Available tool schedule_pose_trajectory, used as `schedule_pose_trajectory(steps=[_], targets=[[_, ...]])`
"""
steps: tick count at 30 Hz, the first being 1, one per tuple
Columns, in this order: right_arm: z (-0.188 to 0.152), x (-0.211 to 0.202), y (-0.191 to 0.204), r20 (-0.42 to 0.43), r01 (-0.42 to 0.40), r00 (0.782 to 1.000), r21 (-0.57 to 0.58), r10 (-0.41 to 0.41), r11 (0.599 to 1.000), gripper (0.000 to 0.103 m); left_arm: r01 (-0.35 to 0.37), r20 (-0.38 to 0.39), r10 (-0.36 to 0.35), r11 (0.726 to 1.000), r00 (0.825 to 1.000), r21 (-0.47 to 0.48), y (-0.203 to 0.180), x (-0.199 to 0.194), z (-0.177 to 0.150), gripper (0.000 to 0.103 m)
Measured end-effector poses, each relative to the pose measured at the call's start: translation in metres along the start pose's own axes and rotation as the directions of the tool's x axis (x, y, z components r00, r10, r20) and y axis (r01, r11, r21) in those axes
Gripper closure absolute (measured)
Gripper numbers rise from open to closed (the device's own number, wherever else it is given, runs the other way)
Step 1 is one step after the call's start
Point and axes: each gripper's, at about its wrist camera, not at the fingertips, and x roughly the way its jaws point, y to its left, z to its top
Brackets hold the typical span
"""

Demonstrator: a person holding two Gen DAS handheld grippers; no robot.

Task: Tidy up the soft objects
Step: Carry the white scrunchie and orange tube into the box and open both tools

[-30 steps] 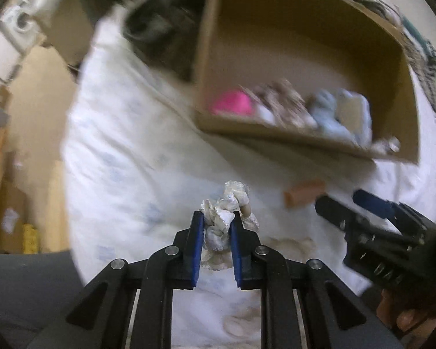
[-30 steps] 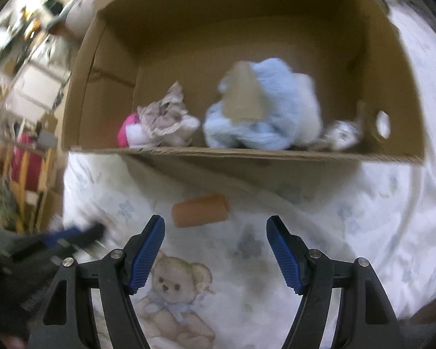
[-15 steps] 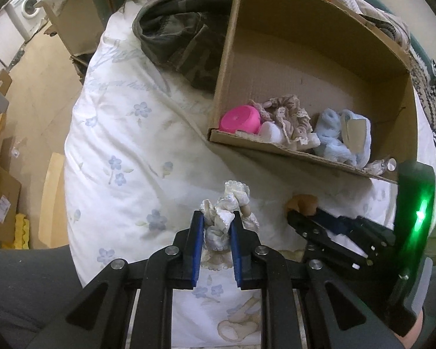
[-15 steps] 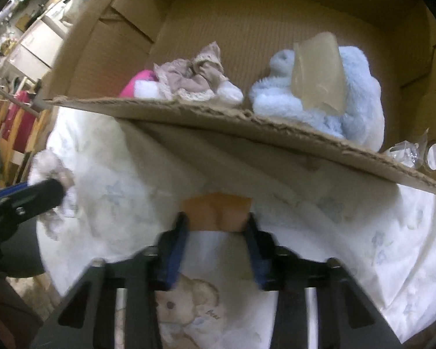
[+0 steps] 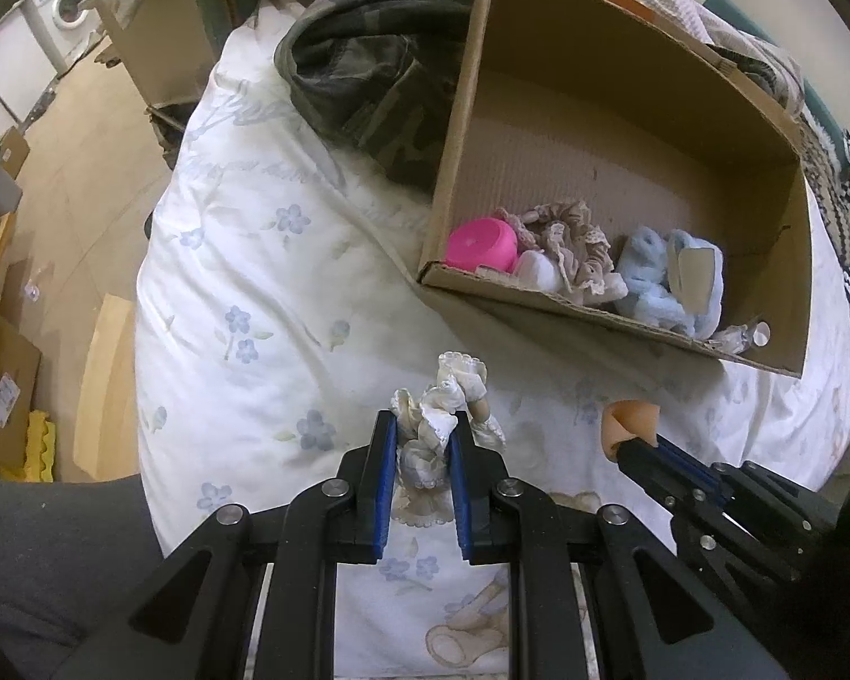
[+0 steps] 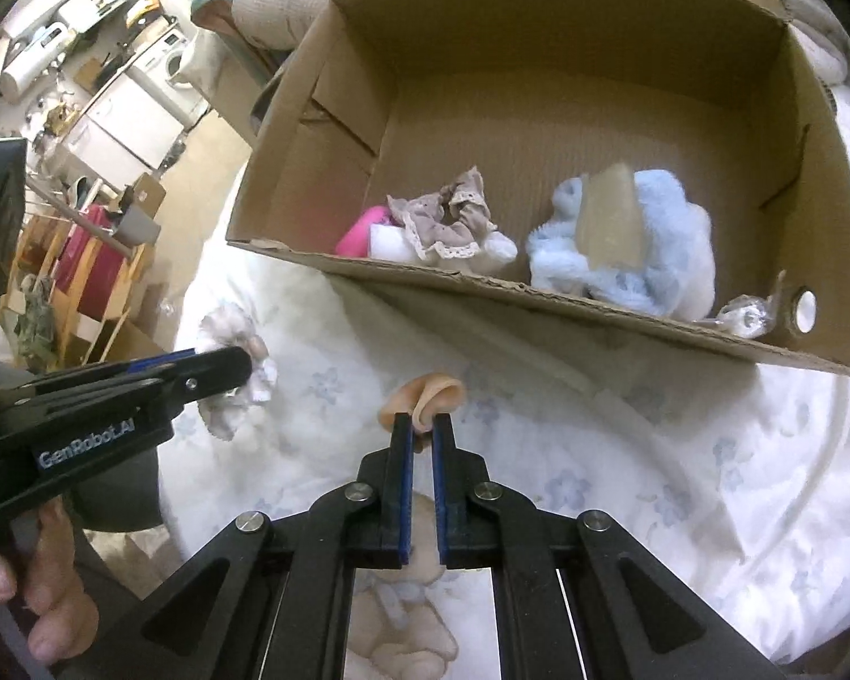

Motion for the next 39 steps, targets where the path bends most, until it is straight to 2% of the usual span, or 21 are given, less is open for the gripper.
schedule_pose_trajectory(steps=[11,16,20,27,31,35,37,39], targets=[[0.004,-0.033,-0.011,0.065,-0.022,0.998,0.035,0.02,0.999,0.095,-0.036,0.042,0.034,0.998,0.999,0.044,-0.01,-0.01,0.0,0.087],[0.013,-0.067,-0.012,0.121,-0.058,0.991,0.016,0.055,0.998,0.095,-0.021,0.155,0.009,0.997,0.988,0.075,-0.019,-0.047,0.012,0.087],[0.027,-0.1,-0.017,0.187,-0.062,0.98,0.0,0.06,0.998,0.095,0.012,0.209,-0.029,0.996,0.978,0.087,-0.024,-0.072,0.027,0.087],[0.045,-0.137,-0.042,0.321,-0.055,0.946,0.023,0.045,0.998,0.095,0.041,0.241,-0.07,0.992,0.968,0.123,-0.037,-0.088,0.059,0.087],[0.046,-0.132,-0.075,0.341,-0.08,0.94,0.121,0.035,0.989,0.095,0.039,0.244,-0.075,0.988,0.967,0.15,-0.045,-0.082,0.079,0.087],[0.042,-0.103,-0.11,0.271,-0.147,0.96,0.284,0.067,0.947,0.095,0.055,0.215,-0.102,0.975,0.971,0.215,-0.056,-0.061,0.086,0.087],[0.042,-0.098,-0.115,0.263,-0.131,0.964,0.302,0.05,0.944,0.095,0.089,0.216,-0.142,0.967,0.966,0.237,-0.057,-0.05,0.081,0.087],[0.044,-0.098,-0.113,0.268,-0.12,0.963,0.291,0.039,0.949,0.095,0.11,0.208,-0.156,0.971,0.966,0.214,-0.053,-0.041,0.078,0.087]])
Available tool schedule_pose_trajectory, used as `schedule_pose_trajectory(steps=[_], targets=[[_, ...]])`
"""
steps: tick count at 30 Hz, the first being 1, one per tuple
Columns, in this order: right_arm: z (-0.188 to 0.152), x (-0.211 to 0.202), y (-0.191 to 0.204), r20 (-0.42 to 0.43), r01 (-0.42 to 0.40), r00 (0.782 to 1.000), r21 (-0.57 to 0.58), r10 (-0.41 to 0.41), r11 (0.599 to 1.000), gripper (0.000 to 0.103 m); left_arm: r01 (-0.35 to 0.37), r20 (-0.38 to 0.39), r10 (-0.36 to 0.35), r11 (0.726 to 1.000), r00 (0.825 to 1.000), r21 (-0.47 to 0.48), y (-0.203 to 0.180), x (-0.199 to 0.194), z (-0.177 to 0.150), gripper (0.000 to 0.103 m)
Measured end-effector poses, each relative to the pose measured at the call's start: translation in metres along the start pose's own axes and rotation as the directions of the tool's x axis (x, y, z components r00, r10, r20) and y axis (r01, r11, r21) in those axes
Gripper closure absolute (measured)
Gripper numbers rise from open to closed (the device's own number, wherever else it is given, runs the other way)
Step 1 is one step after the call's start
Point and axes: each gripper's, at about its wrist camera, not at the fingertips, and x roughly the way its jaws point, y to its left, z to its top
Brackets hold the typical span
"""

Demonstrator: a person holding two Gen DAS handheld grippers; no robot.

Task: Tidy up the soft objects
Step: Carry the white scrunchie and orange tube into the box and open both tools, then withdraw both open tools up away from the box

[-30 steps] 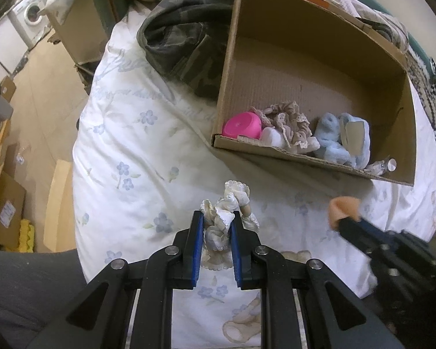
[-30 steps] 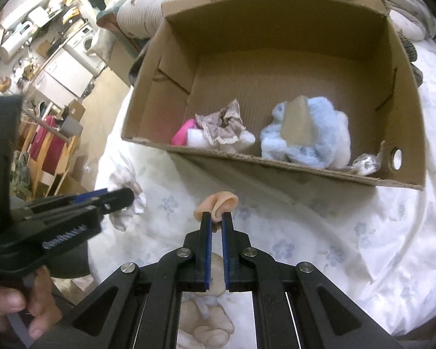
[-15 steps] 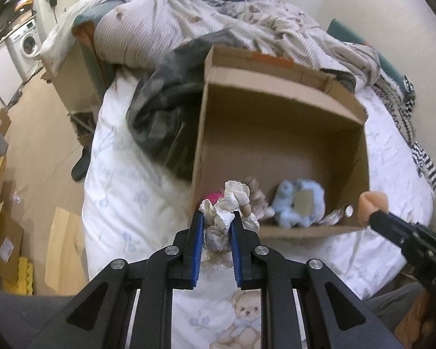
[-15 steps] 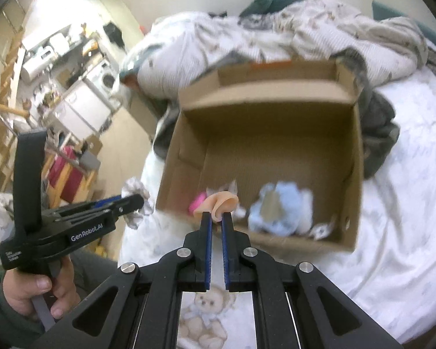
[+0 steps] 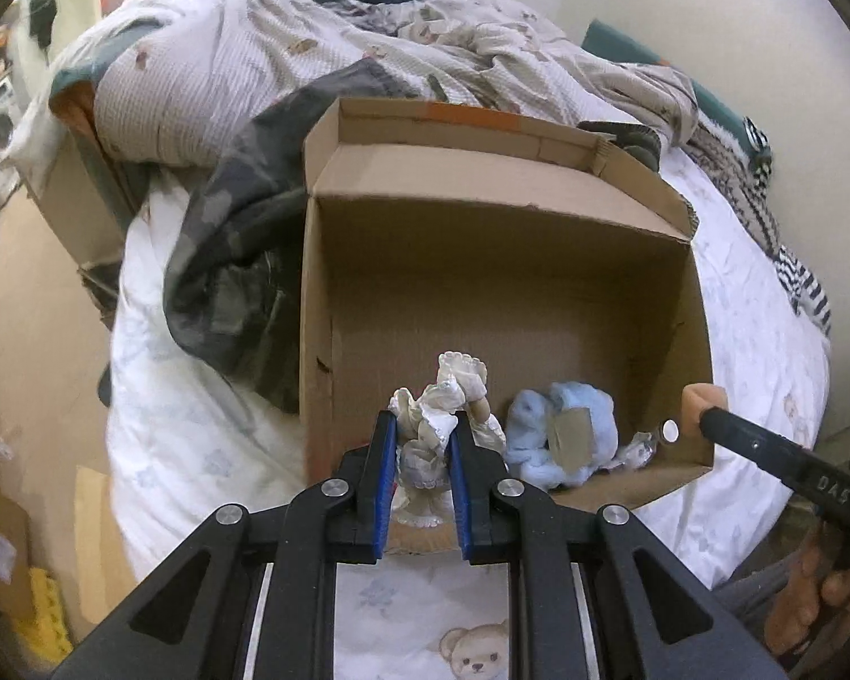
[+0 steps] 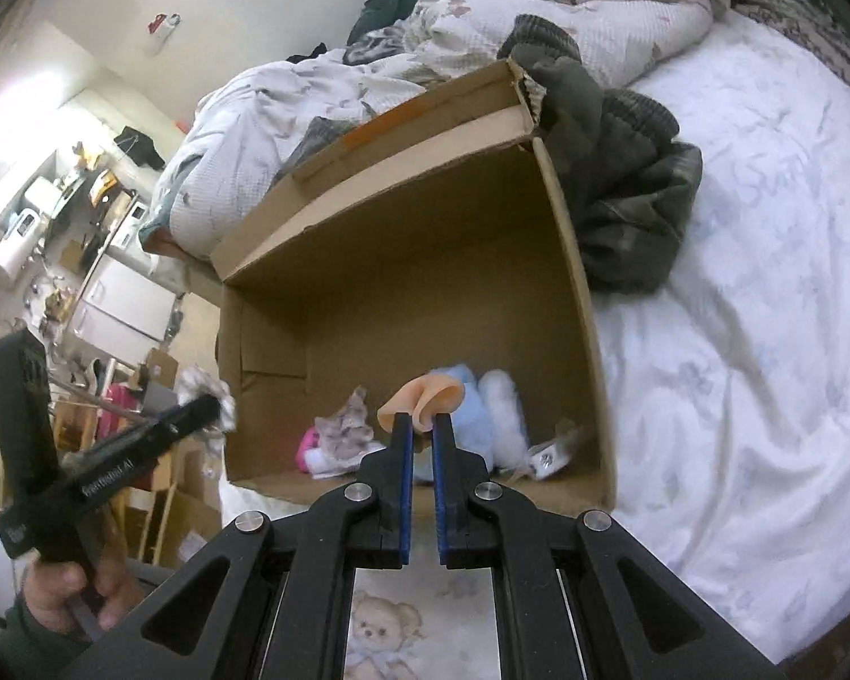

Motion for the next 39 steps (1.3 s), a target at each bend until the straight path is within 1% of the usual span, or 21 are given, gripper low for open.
schedule_pose_trajectory(steps=[1,3,6,7,8,11,14,17,23,24,26,28,30,31,32,33,34,35,36,37,39], targets=[[0.0,0.001,0.001,-0.004,-0.004,1.0,-0.003,0.004,1.0,0.095,0.014,-0.014,-0.014,1.0,1.0,-0.021,0.001,0.004,0.0,0.087],[-0.001,0.006,0.004,-0.019,-0.003,1.0,-0.014,0.002,1.0,0.095,0.03,-0.011,-0.031,0.999,0.999,-0.028,0.001,0.005,-0.001,0.087],[-0.001,0.019,0.011,-0.055,0.007,0.998,-0.043,-0.009,0.999,0.095,-0.028,0.0,0.028,0.999,1.0,0.026,-0.007,0.009,-0.003,0.087],[-0.001,0.023,0.013,-0.066,0.01,0.998,-0.054,-0.014,0.998,0.095,-0.028,-0.004,0.028,0.999,1.0,0.026,-0.008,0.011,-0.004,0.087],[-0.002,0.027,0.015,-0.078,0.015,0.997,-0.065,-0.02,0.998,0.095,-0.019,-0.012,0.019,1.0,1.0,0.023,-0.008,0.013,-0.004,0.087],[-0.005,0.039,0.019,-0.121,0.027,0.992,-0.082,-0.037,0.996,0.095,0.041,-0.061,-0.04,0.999,0.997,0.019,-0.011,0.025,-0.004,0.087],[-0.008,0.049,0.019,-0.158,0.056,0.985,-0.088,-0.069,0.995,0.095,0.037,-0.082,-0.035,0.999,0.996,0.028,-0.015,0.033,-0.006,0.087],[-0.009,0.054,0.018,-0.174,0.079,0.98,-0.101,-0.095,0.992,0.095,0.044,-0.096,-0.04,0.998,0.995,0.039,-0.02,0.038,-0.007,0.087],[-0.009,0.06,0.021,-0.185,0.087,0.977,-0.112,-0.107,0.99,0.095,0.046,-0.101,-0.038,0.996,0.994,0.07,-0.027,0.039,-0.011,0.085],[-0.01,0.06,0.022,-0.184,0.089,0.977,-0.116,-0.109,0.989,0.094,0.041,-0.103,-0.033,0.996,0.994,0.075,-0.028,0.04,-0.011,0.082],[-0.01,0.062,0.023,-0.182,0.093,0.977,-0.122,-0.114,0.988,0.094,0.04,-0.112,-0.031,0.997,0.993,0.072,-0.027,0.04,-0.012,0.072],[-0.01,0.061,0.023,-0.178,0.105,0.976,-0.124,-0.126,0.987,0.094,0.028,-0.117,-0.02,0.997,0.993,0.072,-0.028,0.042,-0.012,0.05],[-0.01,0.061,0.021,-0.172,0.116,0.976,-0.121,-0.136,0.986,0.092,0.005,-0.108,0.004,0.997,0.994,0.083,-0.029,0.041,-0.013,0.043],[-0.01,0.06,0.02,-0.173,0.118,0.975,-0.117,-0.137,0.986,0.091,-0.006,-0.104,0.015,0.996,0.994,0.09,-0.03,0.041,-0.013,0.043],[-0.009,0.061,0.019,-0.175,0.119,0.975,-0.113,-0.137,0.987,0.087,-0.012,-0.106,0.022,0.996,0.994,0.093,-0.03,0.041,-0.013,0.043],[-0.009,0.06,0.018,-0.175,0.12,0.975,-0.107,-0.137,0.987,0.079,-0.02,-0.108,0.03,0.995,0.994,0.095,-0.03,0.042,-0.013,0.043],[-0.008,0.06,0.017,-0.174,0.119,0.975,-0.1,-0.135,0.988,0.074,-0.027,-0.107,0.037,0.995,0.994,0.097,-0.03,0.042,-0.013,0.043],[-0.008,0.059,0.016,-0.171,0.114,0.977,-0.093,-0.129,0.989,0.059,-0.032,-0.102,0.042,0.995,0.994,0.098,-0.029,0.041,-0.013,0.043],[-0.007,0.058,0.016,-0.166,0.108,0.979,-0.084,-0.121,0.991,0.036,-0.038,-0.097,0.048,0.994,0.994,0.099,-0.028,0.04,-0.013,0.043],[-0.006,0.055,0.016,-0.154,0.104,0.981,-0.076,-0.115,0.992,0.029,-0.045,-0.09,0.054,0.994,0.995,0.098,-0.028,0.039,-0.013,0.043],[-0.004,0.049,0.017,-0.129,0.087,0.987,-0.067,-0.095,0.994,0.028,-0.056,-0.071,0.062,0.994,0.996,0.09,-0.025,0.035,-0.013,0.043]])
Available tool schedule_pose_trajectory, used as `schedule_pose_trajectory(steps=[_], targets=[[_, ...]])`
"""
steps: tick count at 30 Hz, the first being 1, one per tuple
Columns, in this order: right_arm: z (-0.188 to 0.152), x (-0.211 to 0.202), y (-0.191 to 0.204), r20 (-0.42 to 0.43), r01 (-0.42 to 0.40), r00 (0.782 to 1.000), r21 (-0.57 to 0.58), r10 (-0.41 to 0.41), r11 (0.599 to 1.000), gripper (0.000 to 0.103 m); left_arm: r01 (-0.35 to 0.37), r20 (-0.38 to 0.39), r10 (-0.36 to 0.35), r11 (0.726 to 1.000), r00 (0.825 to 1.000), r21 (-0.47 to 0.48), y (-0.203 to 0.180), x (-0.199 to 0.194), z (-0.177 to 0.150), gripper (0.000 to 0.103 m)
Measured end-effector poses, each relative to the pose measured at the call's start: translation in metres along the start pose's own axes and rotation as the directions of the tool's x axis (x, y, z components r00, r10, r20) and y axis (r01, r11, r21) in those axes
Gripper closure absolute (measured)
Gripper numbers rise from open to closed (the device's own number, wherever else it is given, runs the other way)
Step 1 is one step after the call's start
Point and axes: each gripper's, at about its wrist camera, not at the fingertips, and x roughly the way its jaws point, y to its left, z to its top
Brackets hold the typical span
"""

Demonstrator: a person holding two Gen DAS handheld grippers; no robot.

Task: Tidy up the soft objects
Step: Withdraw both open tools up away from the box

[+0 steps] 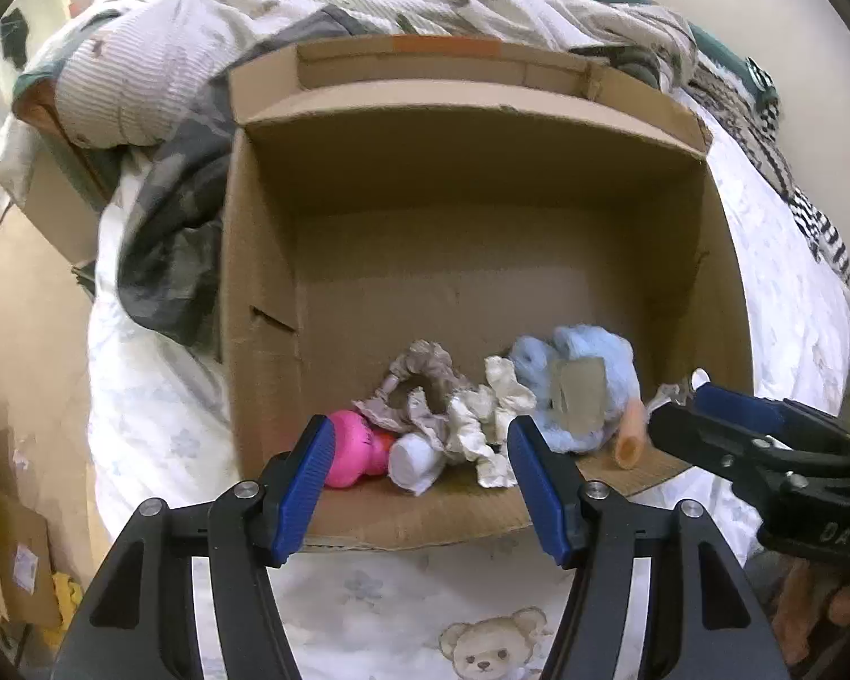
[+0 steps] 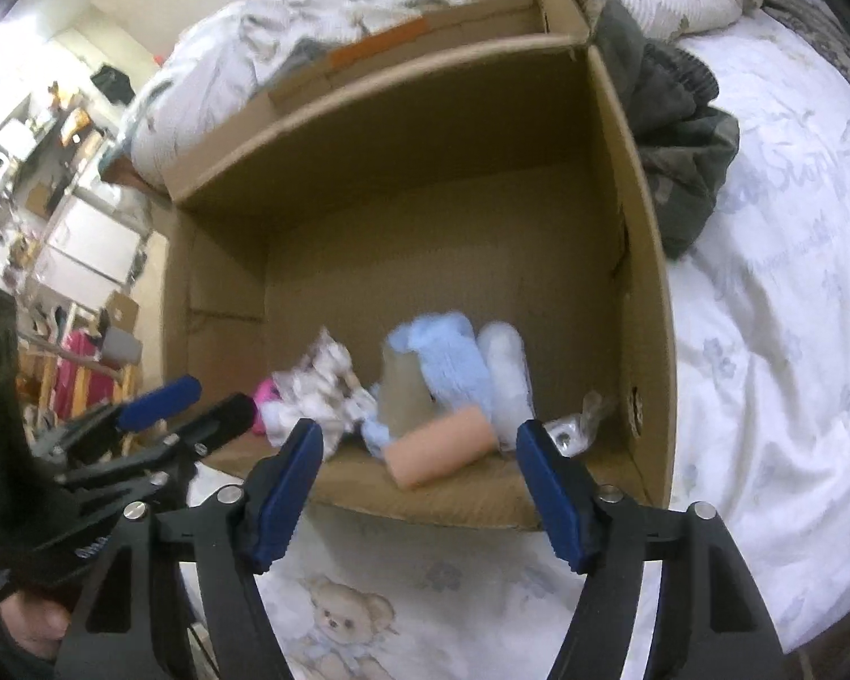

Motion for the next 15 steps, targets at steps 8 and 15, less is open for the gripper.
schedule_pose_trajectory(steps=[8,15], targets=[[0.003,-0.019,0.007,0.093,-0.003,0.996,-0.002,0.003,1.0,0.003,-0.061,0.121,0.065,0.997,0.99,-0.039,0.011,-0.03,-0.001,0.043],[0.001,-0.048,0.013,0.233,0.025,0.972,-0.02,-0.02,0.999,0.0,-0.048,0.196,0.055,0.998,0.979,-0.043,0.018,-0.063,-0.011,0.042]])
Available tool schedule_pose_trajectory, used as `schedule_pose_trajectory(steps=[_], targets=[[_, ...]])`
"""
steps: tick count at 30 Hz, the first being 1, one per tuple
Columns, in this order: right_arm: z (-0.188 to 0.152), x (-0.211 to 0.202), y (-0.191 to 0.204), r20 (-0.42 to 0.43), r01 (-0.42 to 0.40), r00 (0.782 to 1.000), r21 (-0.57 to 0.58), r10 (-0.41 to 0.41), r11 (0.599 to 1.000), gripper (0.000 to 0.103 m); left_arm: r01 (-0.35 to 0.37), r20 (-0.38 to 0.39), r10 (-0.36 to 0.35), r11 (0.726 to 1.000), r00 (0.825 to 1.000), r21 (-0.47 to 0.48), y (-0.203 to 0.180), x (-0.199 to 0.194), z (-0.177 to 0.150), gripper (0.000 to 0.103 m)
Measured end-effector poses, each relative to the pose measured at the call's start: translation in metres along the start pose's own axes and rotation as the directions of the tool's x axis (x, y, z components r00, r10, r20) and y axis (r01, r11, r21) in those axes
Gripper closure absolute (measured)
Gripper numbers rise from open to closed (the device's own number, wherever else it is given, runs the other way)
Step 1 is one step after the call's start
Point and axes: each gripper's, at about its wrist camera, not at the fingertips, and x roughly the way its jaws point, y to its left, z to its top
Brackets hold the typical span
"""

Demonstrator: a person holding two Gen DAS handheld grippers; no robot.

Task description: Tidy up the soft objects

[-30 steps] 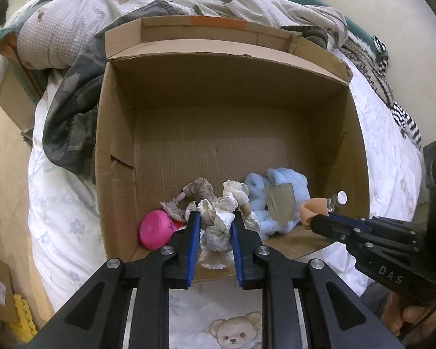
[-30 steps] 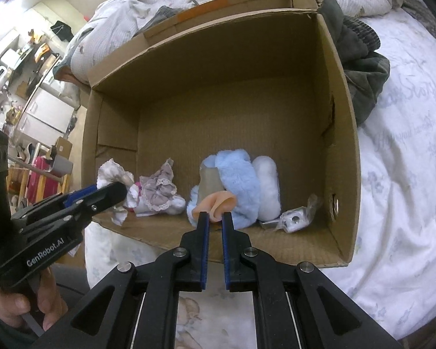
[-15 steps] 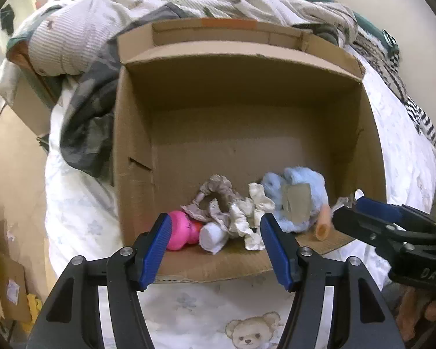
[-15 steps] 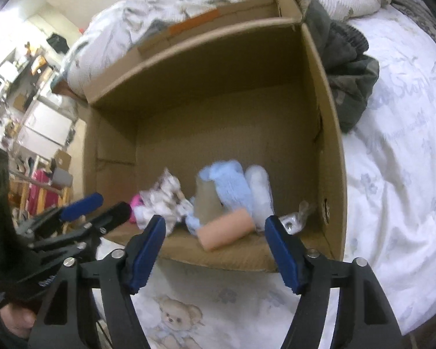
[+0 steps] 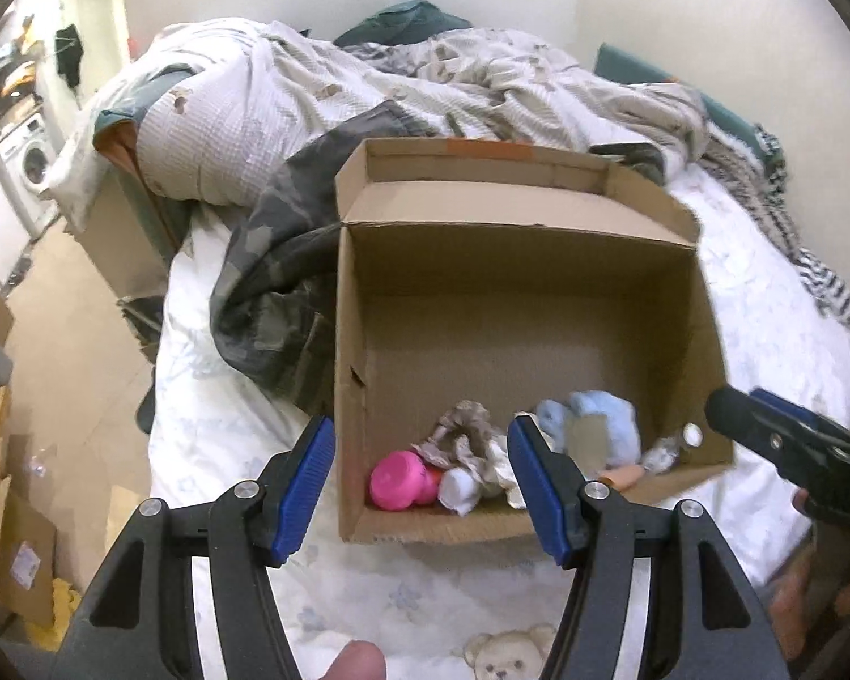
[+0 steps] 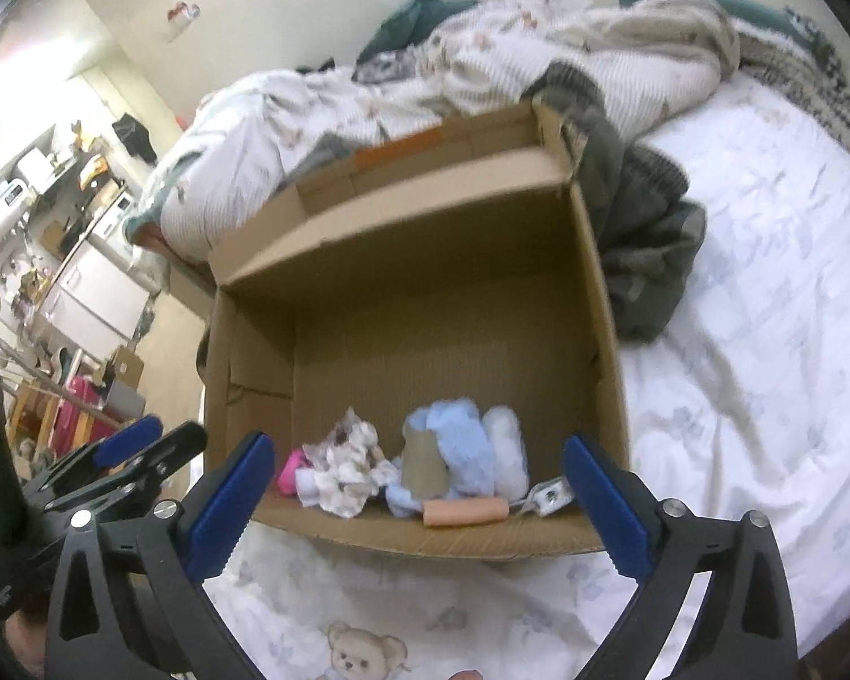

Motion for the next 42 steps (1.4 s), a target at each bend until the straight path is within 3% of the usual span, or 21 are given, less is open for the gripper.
schedule_pose_trajectory(steps=[2,4,6,10,26,37,42], targets=[[-0.003,-0.011,0.005,0.042,0.027,0.999,-0.033,-0.026,0.999,0.0,-0.01,0.025,0.01,1.0,1.0,0.008,0.003,-0.01,-0.001,0.038],[-0.006,-0.018,0.012,0.068,0.05,0.997,-0.07,-0.045,0.996,0.0,-0.004,0.045,0.004,1.0,0.999,-0.005,0.008,-0.019,-0.006,0.021],[-0.01,-0.027,0.017,0.097,0.074,0.993,-0.104,-0.064,0.992,0.0,0.006,0.064,-0.004,1.0,0.998,-0.026,0.012,-0.027,-0.01,0.01],[-0.021,-0.043,0.02,0.144,0.084,0.987,-0.114,-0.067,0.99,0.0,0.008,0.109,-0.003,0.999,0.994,-0.044,0.016,-0.044,-0.02,0.001],[-0.062,-0.079,0.043,0.222,0.122,0.971,-0.146,-0.087,0.982,0.0,-0.046,0.265,0.064,0.996,0.962,-0.074,0.019,-0.096,-0.06,0.0],[-0.067,-0.061,0.044,0.174,0.127,0.979,-0.137,-0.102,0.982,0.0,-0.096,0.229,0.115,0.991,0.967,-0.091,0.019,-0.09,-0.068,0.0],[-0.067,-0.057,0.041,0.162,0.136,0.98,-0.124,-0.115,0.983,0.0,-0.076,0.215,0.096,0.992,0.972,-0.098,0.021,-0.087,-0.069,0.0]])
